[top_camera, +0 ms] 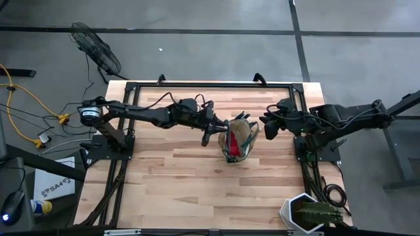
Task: Pick & Place Garden tools in Gardening bag
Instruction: Put the brown hand rake into the white gardening bag
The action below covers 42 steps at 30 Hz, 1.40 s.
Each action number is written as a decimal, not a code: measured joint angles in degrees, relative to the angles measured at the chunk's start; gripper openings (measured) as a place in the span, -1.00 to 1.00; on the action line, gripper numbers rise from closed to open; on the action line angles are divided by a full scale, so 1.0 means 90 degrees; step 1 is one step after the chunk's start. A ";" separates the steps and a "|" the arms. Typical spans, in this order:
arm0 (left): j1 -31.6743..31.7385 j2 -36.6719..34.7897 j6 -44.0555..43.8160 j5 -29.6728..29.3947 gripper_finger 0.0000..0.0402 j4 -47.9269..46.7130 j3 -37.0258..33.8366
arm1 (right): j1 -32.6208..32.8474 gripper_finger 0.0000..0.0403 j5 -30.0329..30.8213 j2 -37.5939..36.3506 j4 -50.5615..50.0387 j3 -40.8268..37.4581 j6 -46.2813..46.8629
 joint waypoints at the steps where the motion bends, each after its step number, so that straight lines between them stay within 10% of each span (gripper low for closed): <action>1: 0.0002 0.0020 -0.0066 0.0037 -0.70 -0.0089 -0.0006 | 0.0000 -0.30 0.0000 0.0000 -0.0001 0.0000 0.0000; 42: -0.0117 0.0978 0.0444 -0.0290 -0.70 0.1116 -0.0009 | -0.0002 -0.30 -0.0019 0.0019 -0.0003 0.0000 0.0127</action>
